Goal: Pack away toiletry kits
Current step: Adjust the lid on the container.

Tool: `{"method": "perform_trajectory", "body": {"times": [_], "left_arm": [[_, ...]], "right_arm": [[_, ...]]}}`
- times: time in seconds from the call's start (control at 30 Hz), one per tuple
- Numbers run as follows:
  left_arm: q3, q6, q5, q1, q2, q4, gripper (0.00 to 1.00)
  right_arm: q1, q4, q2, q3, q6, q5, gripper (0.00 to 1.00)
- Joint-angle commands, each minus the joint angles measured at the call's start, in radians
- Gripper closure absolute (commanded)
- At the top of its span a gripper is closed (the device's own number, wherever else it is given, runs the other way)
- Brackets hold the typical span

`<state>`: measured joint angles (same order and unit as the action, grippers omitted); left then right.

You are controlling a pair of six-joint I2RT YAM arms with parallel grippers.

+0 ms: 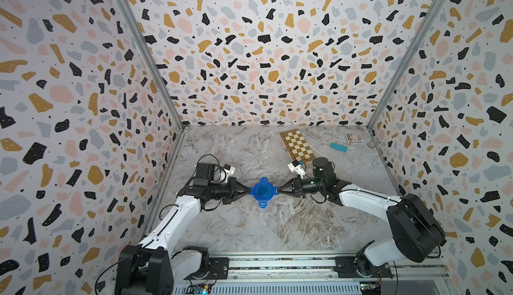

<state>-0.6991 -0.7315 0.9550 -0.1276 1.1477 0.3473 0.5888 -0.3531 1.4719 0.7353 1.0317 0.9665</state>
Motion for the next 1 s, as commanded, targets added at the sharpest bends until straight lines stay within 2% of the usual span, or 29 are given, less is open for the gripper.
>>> {"method": "perform_trajectory", "body": {"times": [0.0, 0.37, 0.6, 0.97], "left_arm": [[-0.056, 0.038, -0.015, -0.001, 0.028, 0.002, 0.91], [-0.111, 0.059, -0.016, -0.001, 0.084, 0.014, 0.95], [-0.119, 0.085, -0.021, -0.001, 0.115, 0.017, 0.95], [-0.108, 0.096, -0.027, -0.001, 0.135, 0.008, 0.95]], "right_arm": [[0.022, -0.047, -0.038, -0.011, 0.007, -0.027, 0.92], [0.078, -0.122, -0.075, -0.078, 0.061, -0.098, 0.93], [0.087, -0.121, -0.104, -0.088, 0.044, -0.143, 0.93], [0.088, -0.098, -0.102, -0.094, 0.032, -0.123, 0.94]]}}
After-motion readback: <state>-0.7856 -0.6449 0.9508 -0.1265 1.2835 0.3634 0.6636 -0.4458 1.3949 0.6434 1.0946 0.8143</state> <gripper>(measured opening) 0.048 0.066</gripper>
